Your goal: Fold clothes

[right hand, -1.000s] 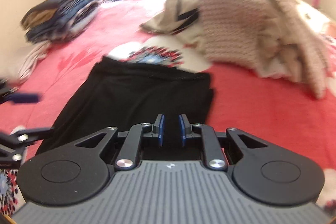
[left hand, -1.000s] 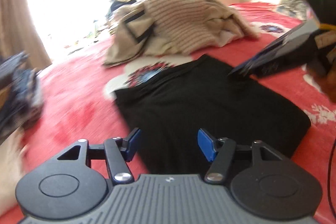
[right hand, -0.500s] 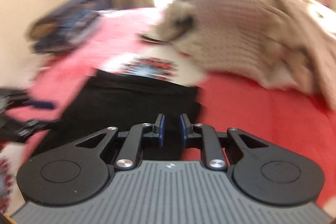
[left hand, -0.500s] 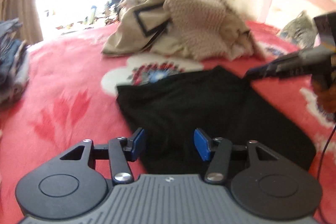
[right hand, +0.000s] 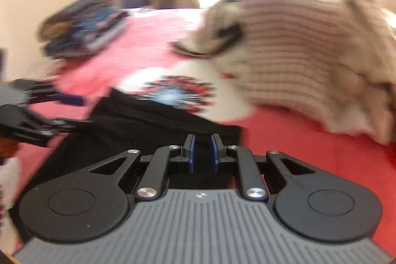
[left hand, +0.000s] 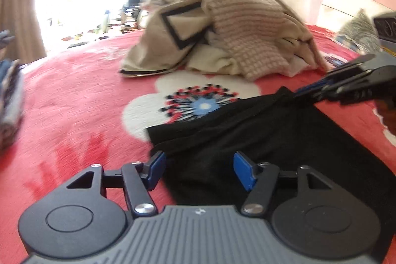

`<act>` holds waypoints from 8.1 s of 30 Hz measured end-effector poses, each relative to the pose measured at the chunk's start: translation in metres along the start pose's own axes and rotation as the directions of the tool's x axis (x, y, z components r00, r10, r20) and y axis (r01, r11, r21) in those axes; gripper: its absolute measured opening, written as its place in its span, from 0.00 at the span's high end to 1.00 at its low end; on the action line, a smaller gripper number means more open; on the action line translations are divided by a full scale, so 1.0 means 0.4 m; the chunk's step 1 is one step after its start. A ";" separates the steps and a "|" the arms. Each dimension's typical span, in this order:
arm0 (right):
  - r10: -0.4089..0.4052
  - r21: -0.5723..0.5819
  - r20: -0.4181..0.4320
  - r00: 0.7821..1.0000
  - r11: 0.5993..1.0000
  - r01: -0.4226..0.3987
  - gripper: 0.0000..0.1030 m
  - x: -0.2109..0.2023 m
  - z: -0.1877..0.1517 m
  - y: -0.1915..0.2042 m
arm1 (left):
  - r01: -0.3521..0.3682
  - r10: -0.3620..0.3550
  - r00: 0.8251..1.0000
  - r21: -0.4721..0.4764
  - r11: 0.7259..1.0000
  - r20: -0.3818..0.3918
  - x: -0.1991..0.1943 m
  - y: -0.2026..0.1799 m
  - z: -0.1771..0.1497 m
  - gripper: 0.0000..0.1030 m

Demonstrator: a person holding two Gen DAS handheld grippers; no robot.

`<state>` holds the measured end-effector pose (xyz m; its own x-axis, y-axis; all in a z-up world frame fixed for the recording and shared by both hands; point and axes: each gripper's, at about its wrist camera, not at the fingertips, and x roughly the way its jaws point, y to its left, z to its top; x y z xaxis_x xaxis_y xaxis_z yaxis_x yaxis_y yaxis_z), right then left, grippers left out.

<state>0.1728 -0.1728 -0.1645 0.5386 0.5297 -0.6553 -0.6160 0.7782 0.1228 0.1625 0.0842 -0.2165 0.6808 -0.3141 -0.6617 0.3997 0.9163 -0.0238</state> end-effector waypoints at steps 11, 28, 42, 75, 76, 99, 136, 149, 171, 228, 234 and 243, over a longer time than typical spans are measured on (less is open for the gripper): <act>-0.205 0.064 0.001 0.979 0.977 0.204 0.88 0.092 0.040 -0.017 | -0.133 0.136 0.991 -0.177 0.975 0.010 0.052 0.112 0.016 0.38; 0.030 0.499 -0.072 0.997 0.866 0.010 0.73 -0.211 -0.122 -0.061 | 0.160 -0.230 0.970 -0.499 0.852 -0.081 -0.262 0.109 -0.149 0.40; 0.272 0.781 -0.115 0.955 0.619 -0.083 0.56 -0.240 -0.349 0.016 | 0.230 -0.333 0.932 -0.476 0.849 -0.145 -0.296 -0.058 -0.309 0.51; -0.211 0.259 -0.182 0.960 0.932 0.254 0.69 -0.650 -0.565 0.407 | 0.365 -0.396 0.858 -0.156 0.918 -0.326 -0.562 -0.193 -0.482 0.63; -0.203 0.219 -0.182 0.962 0.945 0.241 0.69 -0.644 -0.561 0.424 | 0.363 -0.389 0.861 -0.139 0.921 -0.328 -0.562 -0.199 -0.485 0.63; -0.349 -0.284 -0.185 0.919 0.914 0.290 0.98 -0.583 -0.527 0.559 | 0.348 -0.329 0.905 0.026 0.937 -0.271 -0.578 -0.262 -0.504 0.93; -0.261 -0.596 -0.190 0.946 0.797 0.100 0.97 -0.601 -0.490 0.588 | 0.367 -0.318 0.910 0.162 0.916 -0.265 -0.589 -0.288 -0.507 0.94; -0.268 -0.554 -0.192 0.944 0.824 0.121 0.95 -0.540 -0.566 0.552 | 0.366 -0.321 0.900 0.110 0.924 -0.296 -0.567 -0.283 -0.514 0.93; -0.119 -0.385 -0.290 0.949 0.923 -0.002 0.97 -0.545 -0.538 0.451 | 0.369 -0.332 0.892 0.070 0.927 -0.305 -0.571 -0.271 -0.523 0.92; -0.178 -0.026 -0.066 0.982 0.984 0.177 0.93 -0.502 -0.389 0.484 | 0.348 -0.365 0.917 -0.123 0.929 -0.160 -0.481 -0.217 -0.401 0.70; -0.172 0.011 -0.151 0.973 0.984 0.176 0.97 -0.430 -0.412 0.433 | 0.205 -0.250 0.951 -0.234 0.950 -0.181 -0.453 -0.132 -0.421 0.80; -0.106 0.050 -0.064 0.992 0.993 0.109 0.91 -0.445 -0.355 0.391 | 0.327 -0.343 0.934 -0.143 0.934 -0.102 -0.451 -0.197 -0.345 0.68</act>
<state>-0.1010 -0.1933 -0.1343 0.5632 0.4217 -0.7107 -0.5238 0.8473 0.0877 -0.0765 0.1030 -0.1987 0.4360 -0.5820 -0.6865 0.5086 0.7886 -0.3456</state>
